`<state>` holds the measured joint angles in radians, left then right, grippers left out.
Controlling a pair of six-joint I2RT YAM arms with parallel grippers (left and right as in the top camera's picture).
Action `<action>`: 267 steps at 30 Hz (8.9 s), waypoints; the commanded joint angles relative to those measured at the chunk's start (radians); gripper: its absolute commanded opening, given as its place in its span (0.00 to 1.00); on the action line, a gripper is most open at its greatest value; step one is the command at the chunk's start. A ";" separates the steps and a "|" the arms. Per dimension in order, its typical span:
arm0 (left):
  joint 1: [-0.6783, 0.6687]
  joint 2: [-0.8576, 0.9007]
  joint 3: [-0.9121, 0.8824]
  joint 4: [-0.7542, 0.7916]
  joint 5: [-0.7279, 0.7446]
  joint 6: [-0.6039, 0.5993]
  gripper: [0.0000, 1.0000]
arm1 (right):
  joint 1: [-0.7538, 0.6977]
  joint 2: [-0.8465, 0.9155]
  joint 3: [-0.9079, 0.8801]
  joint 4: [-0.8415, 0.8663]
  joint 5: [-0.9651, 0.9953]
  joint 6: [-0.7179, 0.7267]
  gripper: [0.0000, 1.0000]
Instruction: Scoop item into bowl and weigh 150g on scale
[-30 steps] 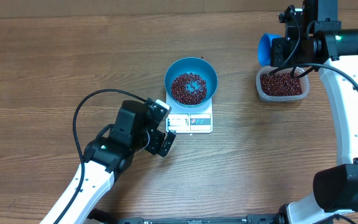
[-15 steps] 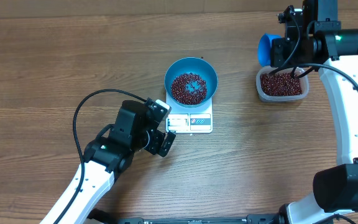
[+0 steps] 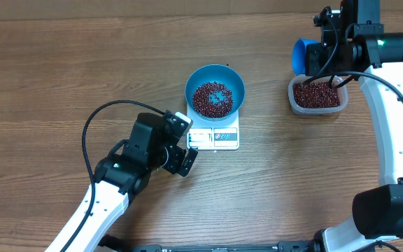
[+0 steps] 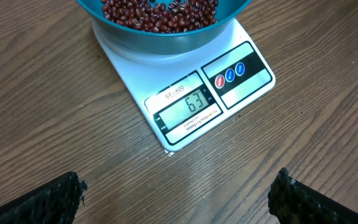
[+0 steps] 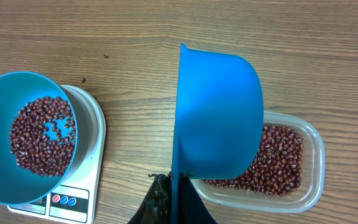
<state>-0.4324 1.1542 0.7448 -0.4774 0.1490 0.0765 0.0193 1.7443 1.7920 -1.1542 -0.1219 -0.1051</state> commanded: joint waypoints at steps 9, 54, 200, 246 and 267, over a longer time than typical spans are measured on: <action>-0.005 -0.004 -0.003 0.004 -0.002 -0.017 0.99 | -0.004 0.006 -0.002 -0.003 0.016 -0.005 0.04; -0.005 -0.004 -0.003 0.004 -0.002 -0.017 1.00 | -0.004 0.006 -0.002 -0.003 0.016 -0.053 0.04; -0.005 -0.004 -0.003 0.004 -0.002 -0.017 1.00 | -0.033 0.083 -0.301 0.133 0.417 -0.058 0.04; -0.005 -0.004 -0.003 0.004 -0.002 -0.017 1.00 | -0.032 0.102 -0.301 0.127 0.409 -0.057 0.04; -0.005 -0.004 -0.003 0.004 -0.002 -0.017 0.99 | -0.031 0.106 -0.301 0.127 0.379 -0.056 0.04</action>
<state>-0.4324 1.1542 0.7444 -0.4774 0.1490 0.0765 -0.0116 1.8339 1.4956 -1.0321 0.2703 -0.1616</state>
